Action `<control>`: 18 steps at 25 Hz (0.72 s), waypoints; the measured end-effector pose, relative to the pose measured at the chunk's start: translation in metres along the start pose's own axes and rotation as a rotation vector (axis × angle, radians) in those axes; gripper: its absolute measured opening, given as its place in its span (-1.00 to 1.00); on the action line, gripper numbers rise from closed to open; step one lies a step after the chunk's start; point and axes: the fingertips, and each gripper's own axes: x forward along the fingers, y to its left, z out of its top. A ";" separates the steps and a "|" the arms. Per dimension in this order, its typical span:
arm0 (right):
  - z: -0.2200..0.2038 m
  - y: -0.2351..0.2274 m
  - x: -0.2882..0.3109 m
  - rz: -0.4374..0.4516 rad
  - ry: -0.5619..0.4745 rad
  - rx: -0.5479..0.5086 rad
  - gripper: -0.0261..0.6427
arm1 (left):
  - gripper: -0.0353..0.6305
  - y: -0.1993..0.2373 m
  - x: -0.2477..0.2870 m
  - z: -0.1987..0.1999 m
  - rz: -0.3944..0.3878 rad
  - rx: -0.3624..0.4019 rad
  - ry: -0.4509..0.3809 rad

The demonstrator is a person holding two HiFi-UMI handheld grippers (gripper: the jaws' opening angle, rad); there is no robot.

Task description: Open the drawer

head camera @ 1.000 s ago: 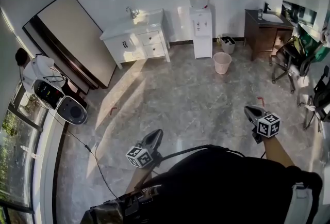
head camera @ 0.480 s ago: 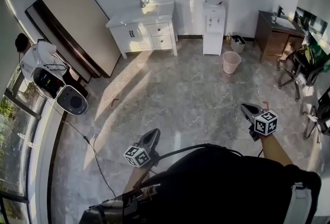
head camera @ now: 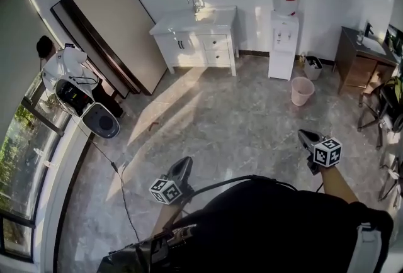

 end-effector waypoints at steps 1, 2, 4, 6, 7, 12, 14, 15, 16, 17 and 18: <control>0.011 -0.012 0.006 0.015 -0.004 -0.011 -0.92 | -0.89 -0.003 0.012 0.002 0.009 0.002 -0.003; 0.022 -0.025 0.011 0.027 -0.009 -0.022 -0.92 | -0.89 -0.008 0.027 0.003 0.012 0.009 -0.003; 0.040 -0.054 0.018 0.045 -0.015 -0.036 -0.92 | -0.89 -0.019 0.059 0.003 0.014 0.018 -0.010; 0.048 -0.081 0.023 0.058 -0.013 -0.041 -0.92 | -0.89 -0.031 0.090 0.002 0.012 0.011 -0.021; 0.050 -0.094 0.025 0.063 -0.011 -0.039 -0.92 | -0.89 -0.038 0.104 0.000 0.009 0.009 -0.018; 0.055 -0.159 0.024 0.060 -0.010 -0.022 -0.92 | -0.89 -0.060 0.166 -0.011 0.005 0.017 0.013; 0.054 -0.181 0.023 0.050 -0.006 -0.015 -0.92 | -0.89 -0.066 0.188 -0.013 0.000 0.021 0.023; 0.053 -0.191 0.023 0.043 -0.005 -0.005 -0.92 | -0.89 -0.068 0.198 -0.014 -0.006 0.022 0.033; 0.051 -0.199 0.023 0.035 -0.005 0.008 -0.92 | -0.89 -0.069 0.207 -0.015 -0.013 0.023 0.045; 0.049 -0.206 0.024 0.029 -0.004 0.019 -0.92 | -0.89 -0.069 0.216 -0.016 -0.021 0.022 0.055; 0.047 -0.211 0.025 0.025 -0.002 0.027 -0.92 | -0.89 -0.068 0.224 -0.016 -0.027 0.020 0.063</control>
